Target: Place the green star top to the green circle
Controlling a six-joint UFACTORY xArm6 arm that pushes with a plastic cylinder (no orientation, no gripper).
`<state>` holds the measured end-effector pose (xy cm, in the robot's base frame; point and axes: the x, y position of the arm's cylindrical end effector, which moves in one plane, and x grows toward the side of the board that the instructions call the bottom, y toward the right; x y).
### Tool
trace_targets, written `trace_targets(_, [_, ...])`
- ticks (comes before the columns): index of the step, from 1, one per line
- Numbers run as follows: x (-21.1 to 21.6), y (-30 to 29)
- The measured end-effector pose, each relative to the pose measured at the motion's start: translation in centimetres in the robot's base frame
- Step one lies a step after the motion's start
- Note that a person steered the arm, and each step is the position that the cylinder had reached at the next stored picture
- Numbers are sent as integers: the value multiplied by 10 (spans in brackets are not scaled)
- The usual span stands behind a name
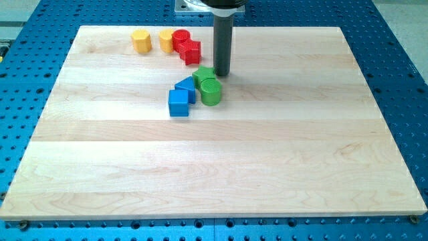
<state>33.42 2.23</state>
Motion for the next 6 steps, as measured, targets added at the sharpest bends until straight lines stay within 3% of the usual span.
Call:
trace_targets(1, [20, 36])
trace_targets(2, [70, 20])
trace_targets(4, [50, -60])
trace_targets(6, [29, -53])
